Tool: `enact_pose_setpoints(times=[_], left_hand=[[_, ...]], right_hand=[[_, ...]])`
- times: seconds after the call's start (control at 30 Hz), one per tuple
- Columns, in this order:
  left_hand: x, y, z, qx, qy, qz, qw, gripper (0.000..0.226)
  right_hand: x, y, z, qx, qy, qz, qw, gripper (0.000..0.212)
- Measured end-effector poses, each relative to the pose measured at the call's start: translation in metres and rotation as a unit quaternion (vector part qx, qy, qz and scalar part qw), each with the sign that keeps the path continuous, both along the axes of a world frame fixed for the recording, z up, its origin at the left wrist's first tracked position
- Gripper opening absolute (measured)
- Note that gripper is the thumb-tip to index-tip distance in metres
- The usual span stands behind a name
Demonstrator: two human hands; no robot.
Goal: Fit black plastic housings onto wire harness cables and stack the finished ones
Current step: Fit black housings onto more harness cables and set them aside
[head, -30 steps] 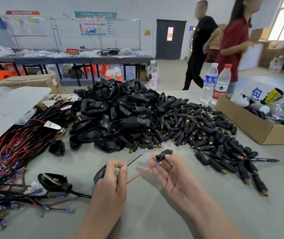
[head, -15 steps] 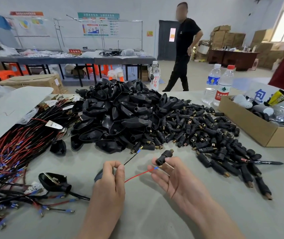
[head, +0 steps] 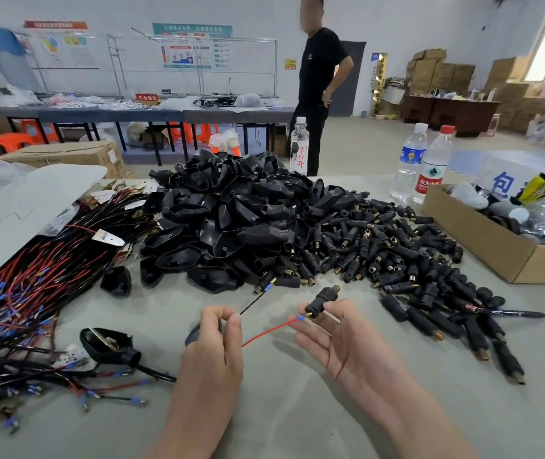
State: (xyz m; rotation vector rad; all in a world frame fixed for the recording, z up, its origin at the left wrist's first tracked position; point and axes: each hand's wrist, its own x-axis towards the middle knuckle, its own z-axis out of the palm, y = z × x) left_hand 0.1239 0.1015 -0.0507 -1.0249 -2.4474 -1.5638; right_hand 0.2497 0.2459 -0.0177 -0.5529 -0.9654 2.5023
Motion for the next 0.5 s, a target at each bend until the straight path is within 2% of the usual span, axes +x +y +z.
enact_pose_setpoints(times=[0.2,0.3,0.4,0.5], left_hand=[[0.0004,0.0001,-0.0003,-0.005,0.004,0.008,1.000,0.009],[-0.0006,0.0003,0.0002,-0.006,0.004,0.017,1.000,0.006],[-0.0029,-0.0002,-0.0008,0.000,0.000,0.027,1.000,0.004],[-0.0030,-0.0009,-0.0012,-0.007,0.010,0.021,1.000,0.003]], right_hand=[[0.0006,-0.0012,0.0018,0.027,-0.001,0.003,1.000,0.023],[0.0009,-0.0024,0.0014,0.035,0.000,-0.002,0.999,0.022],[0.0006,-0.0036,0.0010,0.062,-0.003,-0.028,0.998,0.032],[-0.0015,-0.0055,0.0005,0.117,-0.023,-0.055,0.991,0.018]])
